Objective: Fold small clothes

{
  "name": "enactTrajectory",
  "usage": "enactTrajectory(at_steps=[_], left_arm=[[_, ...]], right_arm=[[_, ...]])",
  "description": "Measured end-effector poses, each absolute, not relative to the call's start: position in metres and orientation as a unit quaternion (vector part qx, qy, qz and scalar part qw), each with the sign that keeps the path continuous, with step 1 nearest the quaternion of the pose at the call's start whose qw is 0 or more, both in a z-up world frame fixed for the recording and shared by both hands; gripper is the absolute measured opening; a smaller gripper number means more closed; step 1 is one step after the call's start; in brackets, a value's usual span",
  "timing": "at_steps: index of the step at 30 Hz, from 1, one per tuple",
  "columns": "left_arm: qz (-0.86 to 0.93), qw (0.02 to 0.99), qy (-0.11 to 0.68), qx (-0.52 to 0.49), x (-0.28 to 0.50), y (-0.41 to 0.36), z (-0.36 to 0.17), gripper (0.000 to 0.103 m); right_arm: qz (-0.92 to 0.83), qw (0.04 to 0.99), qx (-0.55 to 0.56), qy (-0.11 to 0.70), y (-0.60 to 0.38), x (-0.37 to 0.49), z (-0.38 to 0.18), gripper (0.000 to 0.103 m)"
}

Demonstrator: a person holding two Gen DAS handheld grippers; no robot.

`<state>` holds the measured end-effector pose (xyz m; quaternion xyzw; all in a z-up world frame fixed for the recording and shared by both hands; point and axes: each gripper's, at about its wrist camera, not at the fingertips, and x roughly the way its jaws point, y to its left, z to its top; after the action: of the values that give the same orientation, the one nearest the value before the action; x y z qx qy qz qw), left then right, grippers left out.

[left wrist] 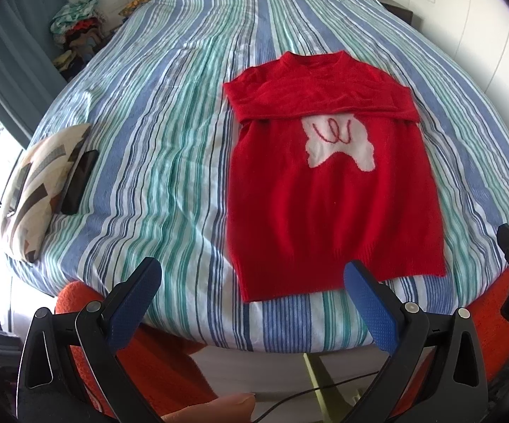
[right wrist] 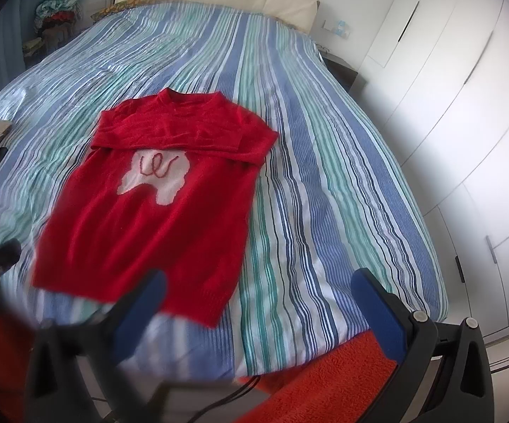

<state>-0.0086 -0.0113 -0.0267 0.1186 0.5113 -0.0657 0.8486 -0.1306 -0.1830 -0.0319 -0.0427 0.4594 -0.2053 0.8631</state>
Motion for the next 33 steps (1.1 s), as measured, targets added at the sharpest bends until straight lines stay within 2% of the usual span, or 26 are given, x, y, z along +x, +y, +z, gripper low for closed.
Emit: enactTrajectory(at_steps=[10,13,17,19,23,29,33], left_arm=[[-0.051,0.852,0.510,0.106,0.003,0.004,-0.042,0.103],[-0.030,0.842,0.530,0.094,0.023,0.030,-0.070,0.103],[0.005,0.827,0.545,0.138,0.043,0.046,-0.118,0.103],[0.005,0.813,0.564,0.145,0.053,0.050,-0.149,0.103],[0.000,0.803,0.567,0.185,0.055,0.046,-0.176,0.103],[0.000,0.799,0.581,0.153,0.055,0.053,-0.174,0.103],[0.007,0.800,0.581,0.148,0.053,0.053,-0.176,0.103]], right_arm=[[-0.179,0.875,-0.028,0.448,-0.187,-0.132,-0.032,0.103],[-0.137,0.897,0.026,0.420,-0.211,-0.136,-0.029,0.103],[-0.111,0.915,0.010,0.387,-0.225,-0.137,-0.032,0.103],[-0.054,0.924,0.046,0.376,-0.233,-0.135,-0.042,0.103],[-0.021,0.899,0.112,0.423,-0.252,-0.124,-0.081,0.103],[-0.112,0.874,-0.060,0.469,-0.224,-0.123,-0.098,0.103],[-0.150,0.863,-0.065,0.478,-0.222,-0.121,-0.087,0.103]])
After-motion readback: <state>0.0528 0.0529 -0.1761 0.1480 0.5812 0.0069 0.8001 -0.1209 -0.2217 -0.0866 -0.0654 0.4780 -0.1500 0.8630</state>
